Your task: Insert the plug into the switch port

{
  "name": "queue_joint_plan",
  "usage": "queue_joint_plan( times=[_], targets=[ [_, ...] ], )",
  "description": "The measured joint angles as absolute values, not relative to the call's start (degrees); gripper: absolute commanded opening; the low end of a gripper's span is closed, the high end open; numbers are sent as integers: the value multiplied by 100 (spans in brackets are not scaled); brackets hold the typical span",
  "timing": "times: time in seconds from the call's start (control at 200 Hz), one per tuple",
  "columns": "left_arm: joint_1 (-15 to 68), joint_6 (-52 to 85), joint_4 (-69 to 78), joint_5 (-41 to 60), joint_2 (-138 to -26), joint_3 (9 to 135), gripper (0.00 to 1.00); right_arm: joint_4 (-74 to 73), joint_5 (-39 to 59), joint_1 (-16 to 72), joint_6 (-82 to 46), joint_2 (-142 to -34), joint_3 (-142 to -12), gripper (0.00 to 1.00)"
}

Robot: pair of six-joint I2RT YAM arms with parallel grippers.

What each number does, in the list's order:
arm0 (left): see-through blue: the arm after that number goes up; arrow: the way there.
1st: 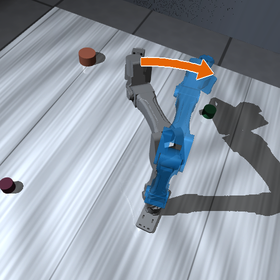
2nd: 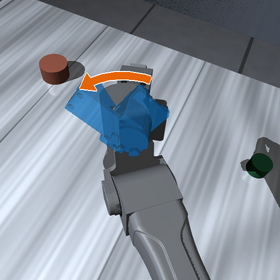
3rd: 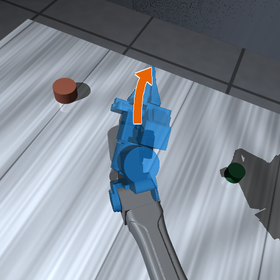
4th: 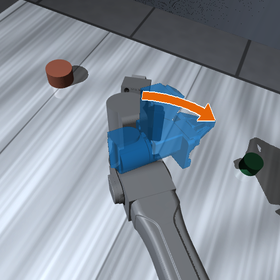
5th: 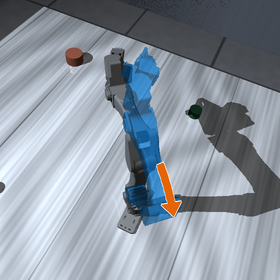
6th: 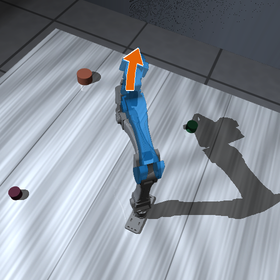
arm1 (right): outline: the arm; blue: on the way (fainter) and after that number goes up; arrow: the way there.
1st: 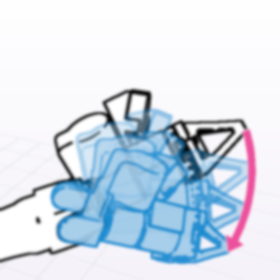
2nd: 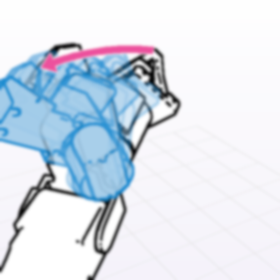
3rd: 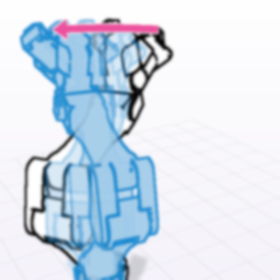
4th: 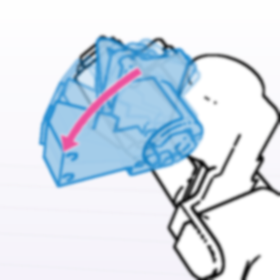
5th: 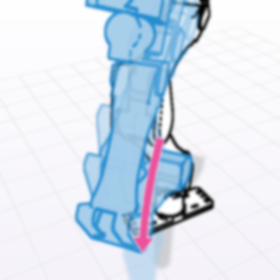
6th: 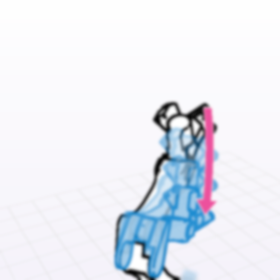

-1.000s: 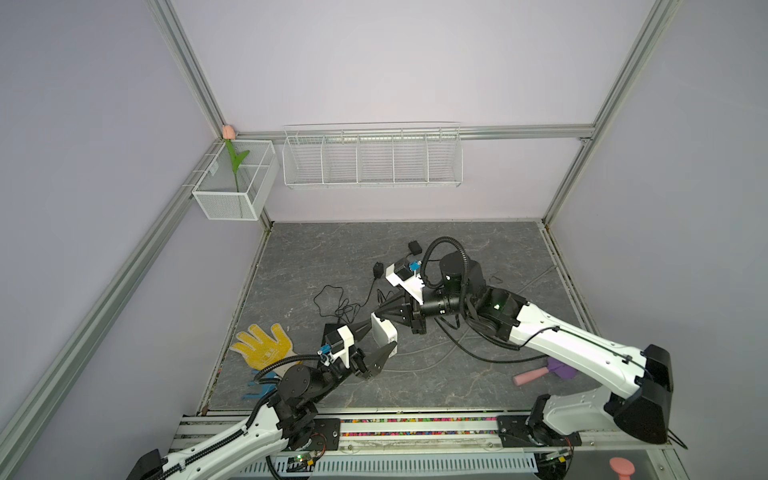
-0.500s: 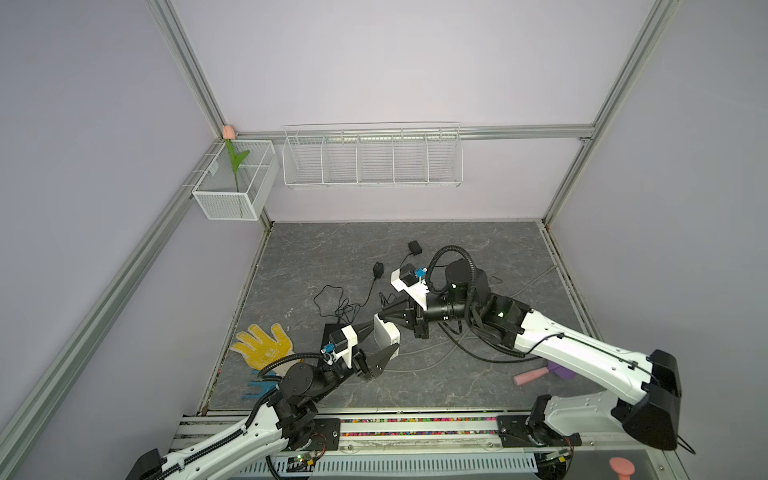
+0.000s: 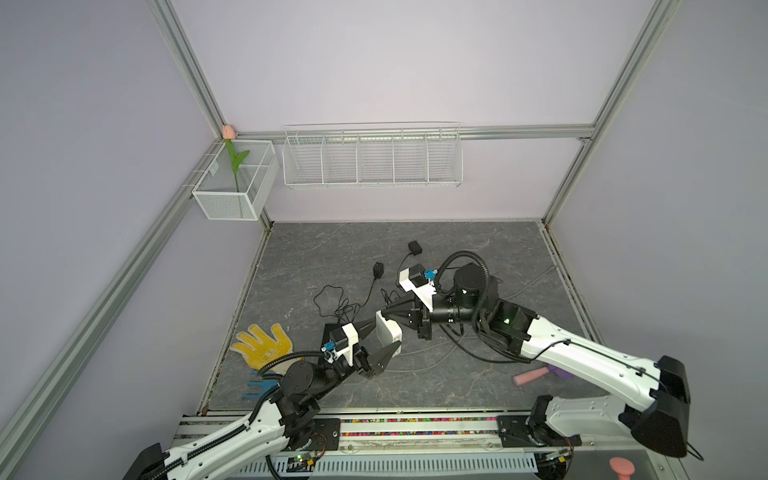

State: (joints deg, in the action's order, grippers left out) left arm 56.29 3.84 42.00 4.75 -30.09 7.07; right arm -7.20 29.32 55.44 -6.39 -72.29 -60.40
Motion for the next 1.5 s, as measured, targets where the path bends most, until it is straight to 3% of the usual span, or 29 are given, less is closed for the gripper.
queue_joint_plan(
  times=[0.96,1.5],
  targets=[
    [5627,244,3559,523,-3076,1243,0,-987,2899,5551,-276,-7164,-5990,6],
    [5627,235,3457,788,-2849,1243,0,-1004,3470,5435,-255,-7072,-5920,7]
  ],
)
